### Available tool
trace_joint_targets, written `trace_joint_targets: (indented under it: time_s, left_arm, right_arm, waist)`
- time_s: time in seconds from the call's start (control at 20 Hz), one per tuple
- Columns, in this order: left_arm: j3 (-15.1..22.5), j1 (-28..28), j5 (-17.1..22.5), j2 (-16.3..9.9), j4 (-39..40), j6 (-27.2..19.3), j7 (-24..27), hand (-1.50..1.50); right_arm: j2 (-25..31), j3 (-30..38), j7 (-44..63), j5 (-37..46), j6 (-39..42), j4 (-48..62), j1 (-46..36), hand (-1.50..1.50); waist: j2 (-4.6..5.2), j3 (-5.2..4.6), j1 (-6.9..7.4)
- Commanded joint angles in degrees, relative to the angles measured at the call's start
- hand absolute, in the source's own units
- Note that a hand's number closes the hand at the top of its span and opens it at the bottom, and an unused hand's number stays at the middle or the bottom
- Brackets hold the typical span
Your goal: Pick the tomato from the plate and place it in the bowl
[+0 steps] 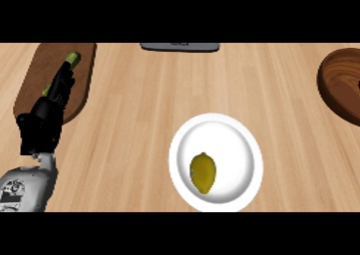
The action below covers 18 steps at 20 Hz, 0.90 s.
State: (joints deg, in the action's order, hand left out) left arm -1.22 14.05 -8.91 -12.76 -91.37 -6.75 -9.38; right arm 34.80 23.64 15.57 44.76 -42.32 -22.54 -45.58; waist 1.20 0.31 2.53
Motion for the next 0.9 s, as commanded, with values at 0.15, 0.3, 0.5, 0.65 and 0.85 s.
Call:
trace_joint_targets:
  time_s: [0.15,0.3,0.5,0.65,0.85]
  left_arm:
    - [0.7,2.2,-0.3,0.5,-1.2,0.1,-2.8,0.00]
    - [0.3,1.9,-0.2,0.9,-0.7,-0.4,-1.4,0.00]
    - [-0.1,-0.7,-0.1,0.7,-1.8,0.1,-1.1,0.00]
    - [-0.8,-0.6,0.5,0.4,-1.9,0.6,-2.4,0.00]
    - [-0.3,-1.2,-0.9,0.9,-2.3,-0.1,-2.1,0.00]
  right_arm:
    - [1.5,8.3,-17.3,-11.5,7.1,1.9,0.1,-1.50]
    - [2.1,12.4,-24.4,-16.0,7.2,1.7,1.4,-1.50]
    - [0.3,15.6,-30.6,-19.7,4.3,2.4,2.1,-1.50]
    - [4.8,17.7,-31.2,-22.3,9.0,3.2,0.9,-1.50]
    - [2.9,20.7,-37.1,-27.5,12.1,3.5,4.2,-1.50]
  waist:
    - [0.02,0.14,0.01]
    - [0.19,0.16,-0.05]
    - [-0.43,-0.07,-0.56]
    - [-0.58,-0.11,-0.80]
    - [-0.74,-0.15,-1.37]
